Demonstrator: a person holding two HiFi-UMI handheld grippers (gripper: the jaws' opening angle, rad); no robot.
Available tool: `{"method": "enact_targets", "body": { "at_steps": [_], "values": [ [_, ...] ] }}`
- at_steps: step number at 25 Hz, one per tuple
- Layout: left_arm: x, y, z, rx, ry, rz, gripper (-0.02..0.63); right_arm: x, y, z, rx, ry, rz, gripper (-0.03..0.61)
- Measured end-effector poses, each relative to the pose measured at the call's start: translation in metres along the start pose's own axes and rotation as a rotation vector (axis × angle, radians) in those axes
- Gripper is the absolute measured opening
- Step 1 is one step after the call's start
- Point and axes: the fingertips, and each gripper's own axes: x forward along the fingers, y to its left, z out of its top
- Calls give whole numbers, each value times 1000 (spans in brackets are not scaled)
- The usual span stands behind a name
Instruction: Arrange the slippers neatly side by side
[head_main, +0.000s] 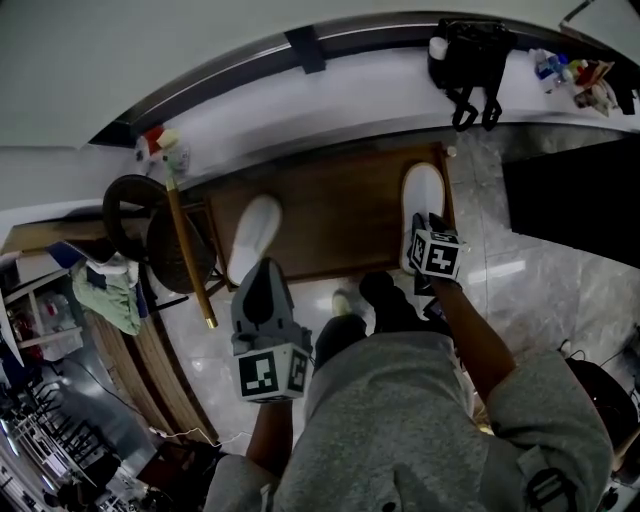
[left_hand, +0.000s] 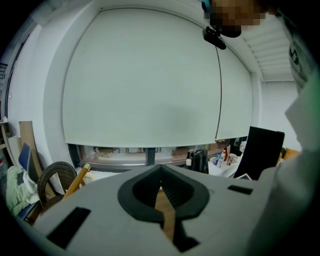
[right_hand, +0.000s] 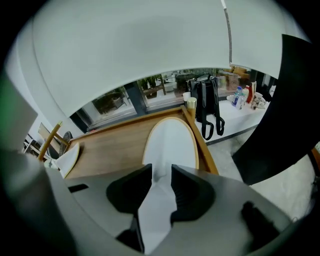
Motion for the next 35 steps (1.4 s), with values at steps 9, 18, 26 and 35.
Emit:
{"method": "enact_targets", "body": {
  "at_steps": [9, 18, 26, 35],
  "values": [
    [-4, 0, 2, -5, -15, 6, 12, 9, 5, -5, -71, 50, 25, 35],
    [-13, 2, 4, -27, -37, 12, 12, -6, 37, 8, -96, 20, 85, 35],
    [-23, 10, 7, -33, -48, 36, 12, -10, 86, 23, -106, 2, 162, 34],
    [-33, 19, 9, -41, -60, 70, 13, -2, 127, 26, -56, 29, 203, 34]
  ]
}}
